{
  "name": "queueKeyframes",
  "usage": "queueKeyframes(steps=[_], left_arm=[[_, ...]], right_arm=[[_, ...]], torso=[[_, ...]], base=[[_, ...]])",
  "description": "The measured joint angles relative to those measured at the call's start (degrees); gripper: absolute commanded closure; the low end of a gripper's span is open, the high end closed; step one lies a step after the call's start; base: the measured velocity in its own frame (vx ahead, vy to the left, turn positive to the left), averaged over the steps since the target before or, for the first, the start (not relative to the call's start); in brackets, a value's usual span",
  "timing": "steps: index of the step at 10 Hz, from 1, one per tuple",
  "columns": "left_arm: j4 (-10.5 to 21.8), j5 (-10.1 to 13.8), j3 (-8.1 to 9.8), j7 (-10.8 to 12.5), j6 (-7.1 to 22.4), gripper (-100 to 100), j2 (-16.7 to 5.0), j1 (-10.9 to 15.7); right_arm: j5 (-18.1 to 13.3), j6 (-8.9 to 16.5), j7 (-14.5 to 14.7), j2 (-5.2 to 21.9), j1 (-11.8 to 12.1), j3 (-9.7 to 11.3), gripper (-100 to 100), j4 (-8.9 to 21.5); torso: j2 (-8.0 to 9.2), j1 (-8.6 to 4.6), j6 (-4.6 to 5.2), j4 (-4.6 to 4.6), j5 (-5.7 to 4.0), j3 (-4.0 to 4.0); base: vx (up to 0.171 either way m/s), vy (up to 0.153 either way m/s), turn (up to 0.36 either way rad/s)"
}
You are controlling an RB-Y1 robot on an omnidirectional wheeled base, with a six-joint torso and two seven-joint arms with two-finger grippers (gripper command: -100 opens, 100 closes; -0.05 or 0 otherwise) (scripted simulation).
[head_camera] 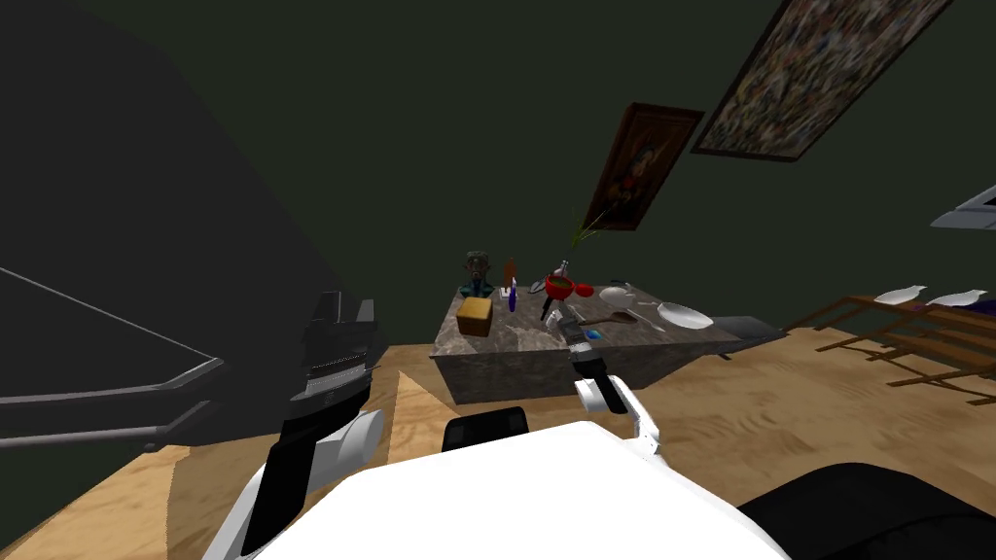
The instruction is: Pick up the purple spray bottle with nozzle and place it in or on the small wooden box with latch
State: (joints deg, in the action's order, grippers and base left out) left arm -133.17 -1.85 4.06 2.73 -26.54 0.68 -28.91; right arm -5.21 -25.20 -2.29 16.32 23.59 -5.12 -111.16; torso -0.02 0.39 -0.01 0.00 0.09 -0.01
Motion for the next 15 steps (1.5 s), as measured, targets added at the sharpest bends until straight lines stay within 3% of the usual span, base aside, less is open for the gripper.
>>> queueKeyframes(steps=[3,6,8,11,13,15], left_arm=[[0.0,0.0,0.00,0.0,0.0,0,0.0,0.0],[0.0,0.0,0.00,0.0,0.0,0,0.0,0.0],[0.0,0.0,0.00,0.0,0.0,0,0.0,0.0],[0.0,0.0,0.01,0.0,0.0,0,0.0,0.0],[0.0,0.0,0.00,0.0,0.0,0,0.0,0.0],[0.0,0.0,0.01,0.0,0.0,0,0.0,0.0]], right_arm=[[-2.0,1.2,1.7,1.5,-2.0,-0.4,-100,4.5],[-4.9,4.5,3.9,4.6,-4.7,-1.2,-100,9.7],[-6.7,6.7,5.1,7.3,-4.7,-2.0,-100,11.6],[-8.4,8.4,6.6,8.9,-6.3,-2.3,-100,14.9],[-9.8,9.5,7.5,11.4,-8.0,-2.9,-100,18.9],[-11.3,11.8,8.7,13.2,-8.6,-3.2,-100,20.6]], torso=[[0.01,-0.11,0.00,0.00,-0.03,0.00],[0.05,0.04,0.01,0.01,0.01,0.02],[0.07,0.04,0.01,0.02,0.02,0.04],[0.03,-0.19,0.04,0.00,-0.03,0.02],[0.07,-0.08,0.02,0.01,-0.01,0.04],[0.03,-0.14,0.05,0.00,-0.02,0.02]], base=[[0.007,0.078,0.144],[-0.001,0.119,0.146],[0.012,0.097,0.111],[0.014,0.062,0.086],[0.011,0.098,0.158],[0.020,0.066,0.088]])
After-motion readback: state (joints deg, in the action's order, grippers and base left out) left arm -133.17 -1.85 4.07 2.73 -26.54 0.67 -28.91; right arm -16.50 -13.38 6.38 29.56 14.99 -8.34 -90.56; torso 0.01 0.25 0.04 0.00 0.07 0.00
